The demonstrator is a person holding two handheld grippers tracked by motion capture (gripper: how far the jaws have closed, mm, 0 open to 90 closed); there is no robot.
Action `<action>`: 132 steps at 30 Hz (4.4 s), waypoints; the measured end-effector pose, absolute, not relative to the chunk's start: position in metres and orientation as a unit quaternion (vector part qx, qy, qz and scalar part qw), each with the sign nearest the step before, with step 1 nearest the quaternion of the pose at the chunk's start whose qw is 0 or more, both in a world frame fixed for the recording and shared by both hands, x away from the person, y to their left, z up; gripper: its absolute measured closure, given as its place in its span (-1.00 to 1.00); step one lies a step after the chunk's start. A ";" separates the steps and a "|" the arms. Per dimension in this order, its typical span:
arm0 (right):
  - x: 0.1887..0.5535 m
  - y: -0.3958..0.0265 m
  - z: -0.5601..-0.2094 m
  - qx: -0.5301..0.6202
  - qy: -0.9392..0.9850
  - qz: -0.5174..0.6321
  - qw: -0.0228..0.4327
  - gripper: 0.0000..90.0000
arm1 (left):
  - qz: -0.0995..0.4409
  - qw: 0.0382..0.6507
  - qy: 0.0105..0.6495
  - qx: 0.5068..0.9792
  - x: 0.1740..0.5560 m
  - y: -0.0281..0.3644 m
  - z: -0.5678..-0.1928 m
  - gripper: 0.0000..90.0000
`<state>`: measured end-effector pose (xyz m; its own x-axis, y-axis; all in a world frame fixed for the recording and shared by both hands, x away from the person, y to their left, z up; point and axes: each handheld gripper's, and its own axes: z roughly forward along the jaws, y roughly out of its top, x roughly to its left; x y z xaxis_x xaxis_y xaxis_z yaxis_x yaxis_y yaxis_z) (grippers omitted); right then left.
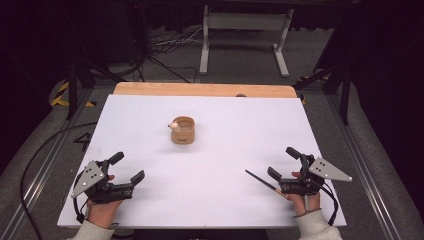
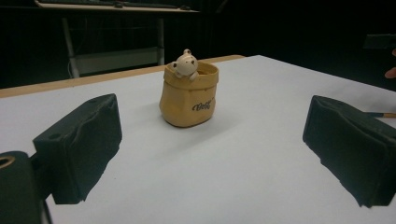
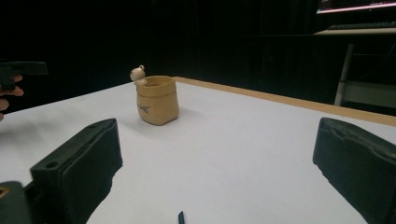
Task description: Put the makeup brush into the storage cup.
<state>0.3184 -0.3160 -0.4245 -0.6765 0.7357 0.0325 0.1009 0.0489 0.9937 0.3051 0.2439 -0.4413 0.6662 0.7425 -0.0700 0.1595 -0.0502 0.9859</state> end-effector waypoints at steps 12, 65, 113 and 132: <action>0.329 -0.293 -0.409 0.311 0.707 0.584 0.250 -1.00 | 0.240 0.604 0.329 0.685 0.305 0.243 -0.441 -0.88; 0.351 -0.267 -0.385 0.295 0.918 0.233 0.128 -0.77 | 0.240 0.600 0.327 0.689 0.305 0.241 -0.442 -0.89; 0.364 -0.261 -0.410 0.313 0.945 0.093 0.032 -0.06 | 0.240 0.600 0.327 0.689 0.304 0.242 -0.442 -0.89; 0.365 -0.266 -0.416 0.315 0.946 0.074 0.015 0.52 | 0.240 0.598 0.325 0.692 0.304 0.242 -0.442 -0.88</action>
